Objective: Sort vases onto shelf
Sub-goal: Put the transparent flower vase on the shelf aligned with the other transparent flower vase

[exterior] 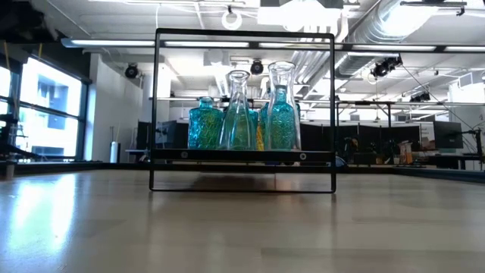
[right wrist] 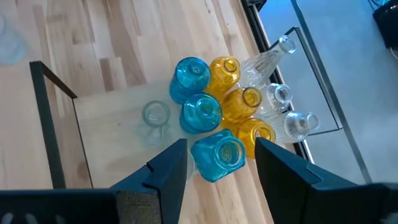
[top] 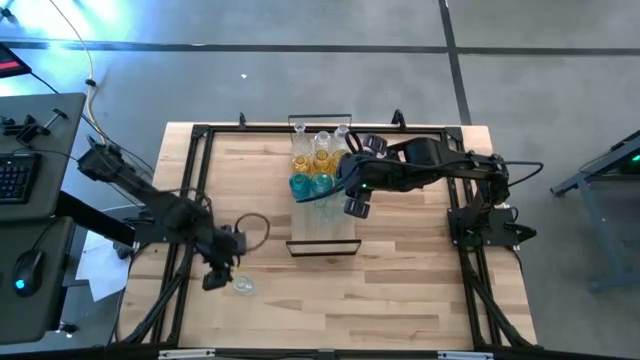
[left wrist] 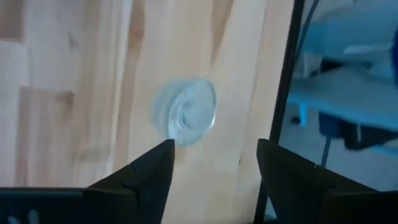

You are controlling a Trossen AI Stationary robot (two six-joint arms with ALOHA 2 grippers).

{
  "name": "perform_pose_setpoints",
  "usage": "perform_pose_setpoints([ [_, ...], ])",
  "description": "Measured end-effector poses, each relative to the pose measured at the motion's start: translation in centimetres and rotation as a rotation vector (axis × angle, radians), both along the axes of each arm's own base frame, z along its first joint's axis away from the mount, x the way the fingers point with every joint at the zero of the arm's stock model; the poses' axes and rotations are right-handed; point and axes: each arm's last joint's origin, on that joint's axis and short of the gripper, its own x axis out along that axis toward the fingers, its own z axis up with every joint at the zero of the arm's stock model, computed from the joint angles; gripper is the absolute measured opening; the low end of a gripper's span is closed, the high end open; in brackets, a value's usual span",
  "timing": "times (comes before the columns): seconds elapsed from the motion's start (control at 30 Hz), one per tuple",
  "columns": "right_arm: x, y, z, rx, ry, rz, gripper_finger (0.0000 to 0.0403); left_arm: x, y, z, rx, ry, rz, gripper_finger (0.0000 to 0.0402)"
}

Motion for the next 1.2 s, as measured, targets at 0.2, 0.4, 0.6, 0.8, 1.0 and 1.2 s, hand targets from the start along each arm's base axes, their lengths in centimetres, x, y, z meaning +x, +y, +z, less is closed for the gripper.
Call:
perform_pose_setpoints([
  [0.2,-0.1,0.0,-0.1,-0.014,0.027,0.02,0.017,1.0,-2.7,-1.6,-0.052,0.05,-0.109,0.0246],
  [0.4,-0.3,0.0,-0.2,-0.015,0.045,0.019,0.017,2.5,-4.2,-3.4,-0.056,0.074,-0.15,0.0279],
  [0.6,-0.3,0.0,-0.2,0.016,0.047,0.018,0.017,2.9,-4.6,-4.5,-0.061,0.139,-0.167,0.0302],
  [0.8,-0.3,0.0,-0.2,0.023,0.044,0.011,0.017,3.0,-4.8,-4.2,-0.132,0.159,-0.147,0.0305],
  [1.0,-0.3,0.1,-0.2,0.021,0.044,0.015,0.017,3.2,-5.0,-4.0,-0.174,0.163,-0.1,0.0305],
  [1.2,-0.3,0.1,-0.2,0.012,0.05,0.029,0.017,4.1,-5.6,-3.4,-0.244,0.072,-0.065,0.0305],
])
